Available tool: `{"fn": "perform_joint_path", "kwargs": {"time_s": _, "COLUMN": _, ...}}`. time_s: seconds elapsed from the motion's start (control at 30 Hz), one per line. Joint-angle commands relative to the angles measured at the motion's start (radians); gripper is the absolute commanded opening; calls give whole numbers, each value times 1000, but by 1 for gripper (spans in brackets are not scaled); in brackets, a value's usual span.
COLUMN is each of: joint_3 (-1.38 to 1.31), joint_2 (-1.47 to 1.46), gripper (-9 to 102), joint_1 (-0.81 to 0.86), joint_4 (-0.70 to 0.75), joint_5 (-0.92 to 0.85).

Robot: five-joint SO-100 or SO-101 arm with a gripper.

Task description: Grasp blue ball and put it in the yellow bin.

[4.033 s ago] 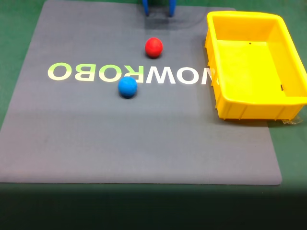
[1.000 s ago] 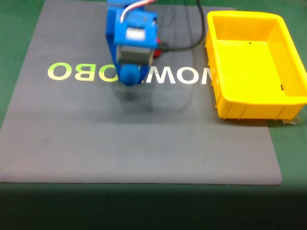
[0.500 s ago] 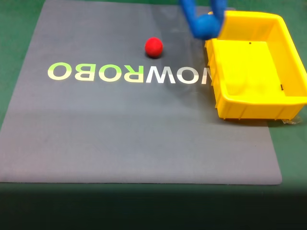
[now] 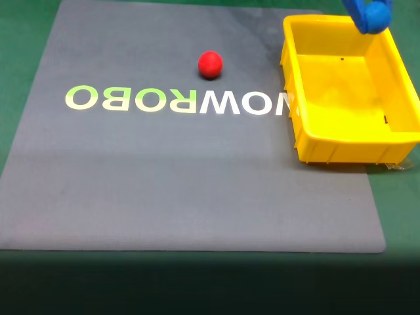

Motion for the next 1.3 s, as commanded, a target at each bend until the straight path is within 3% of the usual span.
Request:
{"fn": "perform_joint_path", "kwargs": {"time_s": 0.0, "joint_3": -14, "joint_2": 66, "gripper": 0, "joint_1": -21, "joint_4": -18, "joint_5": 9}}
{"fn": "perform_joint_path", "kwargs": {"time_s": 0.17, "joint_3": -14, "joint_2": 60, "gripper": 2, "joint_1": -6, "joint_4": -17, "joint_5": 5}}
{"fn": "perform_joint_path", "kwargs": {"time_s": 0.37, "joint_3": -9, "joint_2": 63, "gripper": 35, "joint_1": 23, "joint_4": -8, "joint_5": 17}}
{"fn": "perform_joint_path", "kwargs": {"time_s": 0.5, "joint_3": -2, "joint_2": 74, "gripper": 39, "joint_1": 40, "joint_4": -2, "joint_5": 25}}
{"fn": "perform_joint_path", "kwargs": {"time_s": 0.83, "joint_3": 84, "joint_2": 163, "gripper": 39, "joint_1": 71, "joint_4": -6, "joint_5": 8}}
{"fn": "perform_joint_path", "kwargs": {"time_s": 1.03, "joint_3": 281, "joint_2": 380, "gripper": 37, "joint_1": 114, "joint_4": 0, "joint_5": -6}}
{"fn": "perform_joint_path", "kwargs": {"time_s": 1.17, "joint_3": 511, "joint_2": 614, "gripper": 25, "joint_1": 179, "joint_4": 15, "joint_5": -18}}
{"fn": "perform_joint_path", "kwargs": {"time_s": 1.27, "joint_3": 687, "joint_2": 772, "gripper": 8, "joint_1": 259, "joint_4": 37, "joint_5": -28}}
